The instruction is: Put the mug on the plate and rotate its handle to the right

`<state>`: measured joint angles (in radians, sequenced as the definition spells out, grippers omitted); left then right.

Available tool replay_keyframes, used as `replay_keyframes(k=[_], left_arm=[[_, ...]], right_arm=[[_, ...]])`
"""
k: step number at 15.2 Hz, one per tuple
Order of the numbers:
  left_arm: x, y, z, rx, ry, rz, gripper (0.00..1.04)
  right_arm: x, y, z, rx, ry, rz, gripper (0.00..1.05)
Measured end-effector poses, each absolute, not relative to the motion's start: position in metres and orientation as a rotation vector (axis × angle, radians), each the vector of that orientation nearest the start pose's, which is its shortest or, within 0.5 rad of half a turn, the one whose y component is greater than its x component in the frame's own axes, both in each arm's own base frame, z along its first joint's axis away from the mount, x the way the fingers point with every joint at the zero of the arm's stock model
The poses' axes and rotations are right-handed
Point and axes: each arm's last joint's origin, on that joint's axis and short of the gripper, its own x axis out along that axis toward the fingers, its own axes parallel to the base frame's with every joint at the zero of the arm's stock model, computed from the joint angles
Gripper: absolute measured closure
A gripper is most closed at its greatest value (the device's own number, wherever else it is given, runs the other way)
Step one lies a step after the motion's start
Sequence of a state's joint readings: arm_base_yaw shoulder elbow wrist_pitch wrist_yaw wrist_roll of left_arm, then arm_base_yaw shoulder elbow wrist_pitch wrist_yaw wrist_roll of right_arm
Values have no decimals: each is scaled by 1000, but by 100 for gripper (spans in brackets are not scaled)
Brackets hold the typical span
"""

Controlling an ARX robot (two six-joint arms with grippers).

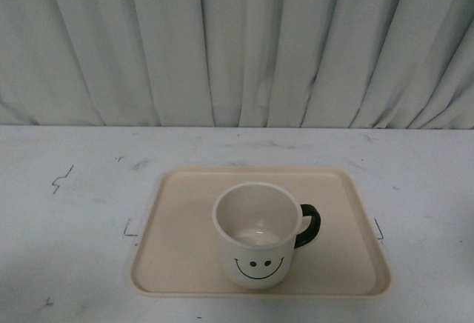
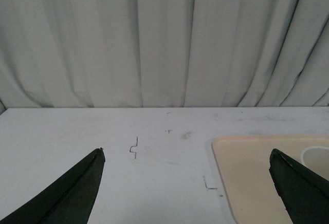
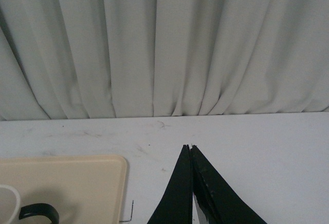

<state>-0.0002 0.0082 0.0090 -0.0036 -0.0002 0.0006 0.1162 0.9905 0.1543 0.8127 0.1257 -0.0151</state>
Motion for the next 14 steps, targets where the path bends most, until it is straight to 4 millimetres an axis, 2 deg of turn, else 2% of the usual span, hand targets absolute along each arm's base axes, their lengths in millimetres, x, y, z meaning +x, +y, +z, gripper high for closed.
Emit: replay_keyframes(k=[3, 5, 6, 8, 14], left_arm=[[98, 0, 166, 1, 3, 0, 7], [98, 0, 166, 1, 3, 0, 7], [98, 0, 166, 1, 3, 0, 7], [98, 0, 166, 1, 3, 0, 7], [98, 0, 166, 1, 3, 0, 7]], right_arm=[[164, 12, 179, -15, 4, 6, 103], [153, -1, 174, -14, 14, -18, 103], [149, -1, 171, -14, -14, -14, 103], [142, 0, 161, -14, 36, 1, 103], [123, 0, 171, -14, -15, 0, 103]])
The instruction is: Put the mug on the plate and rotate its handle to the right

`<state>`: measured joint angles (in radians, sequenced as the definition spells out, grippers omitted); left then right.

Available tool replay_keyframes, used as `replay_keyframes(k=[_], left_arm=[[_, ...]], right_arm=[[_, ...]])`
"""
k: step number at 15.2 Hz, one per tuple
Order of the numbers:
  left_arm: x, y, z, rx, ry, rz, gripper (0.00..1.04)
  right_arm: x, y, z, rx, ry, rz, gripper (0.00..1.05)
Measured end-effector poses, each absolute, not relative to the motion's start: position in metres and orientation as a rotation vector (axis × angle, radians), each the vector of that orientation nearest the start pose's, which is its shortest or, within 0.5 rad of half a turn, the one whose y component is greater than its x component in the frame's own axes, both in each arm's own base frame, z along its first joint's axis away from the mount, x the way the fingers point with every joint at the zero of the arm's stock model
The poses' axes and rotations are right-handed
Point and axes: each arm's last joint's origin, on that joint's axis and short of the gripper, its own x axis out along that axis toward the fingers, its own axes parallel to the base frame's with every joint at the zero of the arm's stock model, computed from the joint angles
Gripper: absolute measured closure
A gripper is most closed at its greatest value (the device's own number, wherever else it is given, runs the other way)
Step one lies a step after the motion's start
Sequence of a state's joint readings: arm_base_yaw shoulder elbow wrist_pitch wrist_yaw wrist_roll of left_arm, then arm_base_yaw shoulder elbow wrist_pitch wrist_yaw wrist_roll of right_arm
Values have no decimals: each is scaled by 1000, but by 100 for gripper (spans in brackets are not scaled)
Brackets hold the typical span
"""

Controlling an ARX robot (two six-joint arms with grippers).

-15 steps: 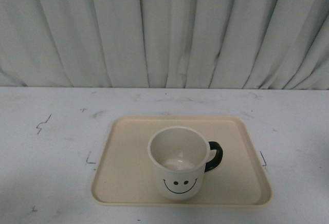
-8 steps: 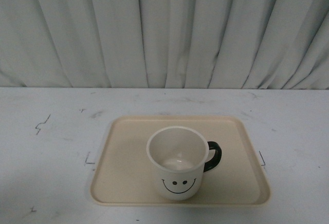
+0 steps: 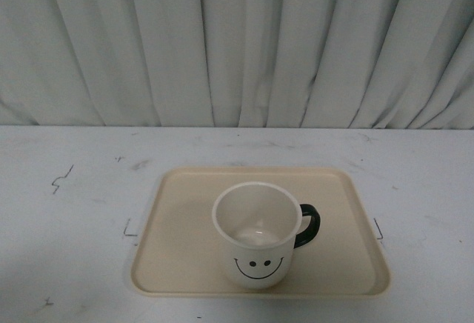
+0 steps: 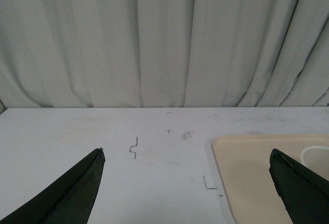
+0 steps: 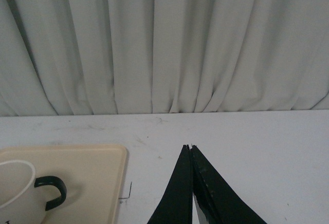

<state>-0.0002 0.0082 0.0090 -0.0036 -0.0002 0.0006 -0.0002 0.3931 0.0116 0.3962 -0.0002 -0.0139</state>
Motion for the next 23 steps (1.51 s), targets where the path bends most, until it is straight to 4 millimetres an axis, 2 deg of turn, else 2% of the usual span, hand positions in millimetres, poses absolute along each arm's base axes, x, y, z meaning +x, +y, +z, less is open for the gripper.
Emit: replay_keyframes(k=[11, 12, 13, 15, 19, 20, 23], left_arm=[[98, 0, 166, 1, 3, 0, 7], [98, 0, 166, 1, 3, 0, 7], [98, 0, 166, 1, 4, 0, 7], [98, 0, 166, 1, 3, 0, 7], [98, 0, 166, 1, 3, 0, 7], [98, 0, 166, 1, 3, 0, 7], [98, 0, 166, 1, 3, 0, 7]], right_arm=[[108, 0, 170, -14, -14, 0, 103], [99, 0, 164, -14, 33, 0, 103], [97, 0, 170, -13, -27, 0, 103], [97, 0, 167, -14, -6, 0, 102], [97, 0, 167, -13, -3, 0, 43], [97, 0, 167, -13, -4, 0, 34], [97, 0, 167, -13, -3, 0, 21]])
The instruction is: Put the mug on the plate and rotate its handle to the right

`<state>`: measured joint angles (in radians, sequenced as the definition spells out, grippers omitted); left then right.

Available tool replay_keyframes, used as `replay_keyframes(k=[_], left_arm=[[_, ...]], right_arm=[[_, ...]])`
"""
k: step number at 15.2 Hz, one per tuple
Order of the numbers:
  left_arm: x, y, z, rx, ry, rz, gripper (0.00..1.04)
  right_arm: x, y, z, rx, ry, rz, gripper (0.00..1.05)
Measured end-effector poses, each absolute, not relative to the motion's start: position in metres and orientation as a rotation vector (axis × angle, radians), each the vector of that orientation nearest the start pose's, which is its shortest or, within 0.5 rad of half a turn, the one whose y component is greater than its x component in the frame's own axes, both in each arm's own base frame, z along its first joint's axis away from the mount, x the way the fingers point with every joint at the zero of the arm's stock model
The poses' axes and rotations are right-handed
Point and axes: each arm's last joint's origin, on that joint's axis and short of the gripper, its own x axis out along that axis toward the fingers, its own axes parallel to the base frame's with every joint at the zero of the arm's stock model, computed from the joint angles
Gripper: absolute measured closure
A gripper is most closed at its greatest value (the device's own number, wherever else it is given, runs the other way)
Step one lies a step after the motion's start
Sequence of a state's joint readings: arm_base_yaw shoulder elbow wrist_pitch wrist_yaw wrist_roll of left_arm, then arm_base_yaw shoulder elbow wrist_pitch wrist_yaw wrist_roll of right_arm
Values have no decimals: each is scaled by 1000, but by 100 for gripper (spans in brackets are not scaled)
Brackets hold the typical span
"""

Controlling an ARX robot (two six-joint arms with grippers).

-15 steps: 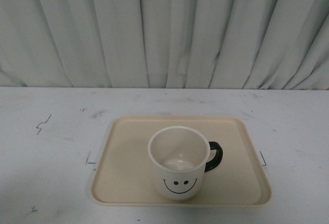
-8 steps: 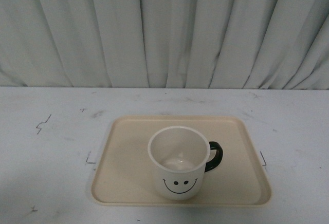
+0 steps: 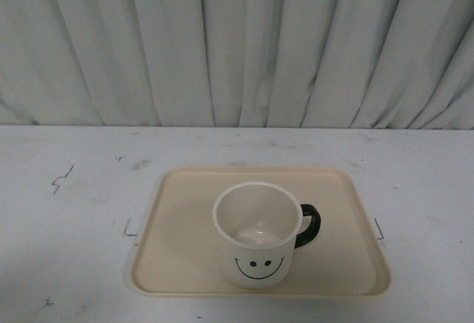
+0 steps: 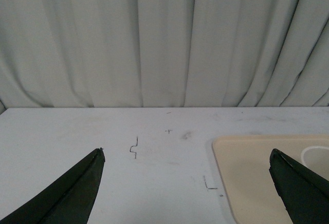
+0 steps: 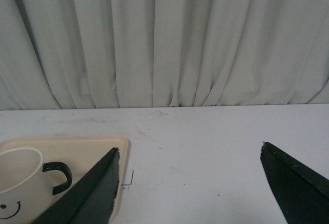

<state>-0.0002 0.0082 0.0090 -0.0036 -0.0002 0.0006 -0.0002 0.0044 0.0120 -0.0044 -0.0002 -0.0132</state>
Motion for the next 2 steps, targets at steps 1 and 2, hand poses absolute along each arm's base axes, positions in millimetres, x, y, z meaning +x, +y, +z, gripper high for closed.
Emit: replay_keyframes(k=[1, 2], left_arm=[[98, 0, 166, 1, 3, 0, 7], [98, 0, 166, 1, 3, 0, 7]], right_arm=[[97, 0, 167, -13, -3, 0, 12], [97, 0, 167, -11, -4, 0, 4]])
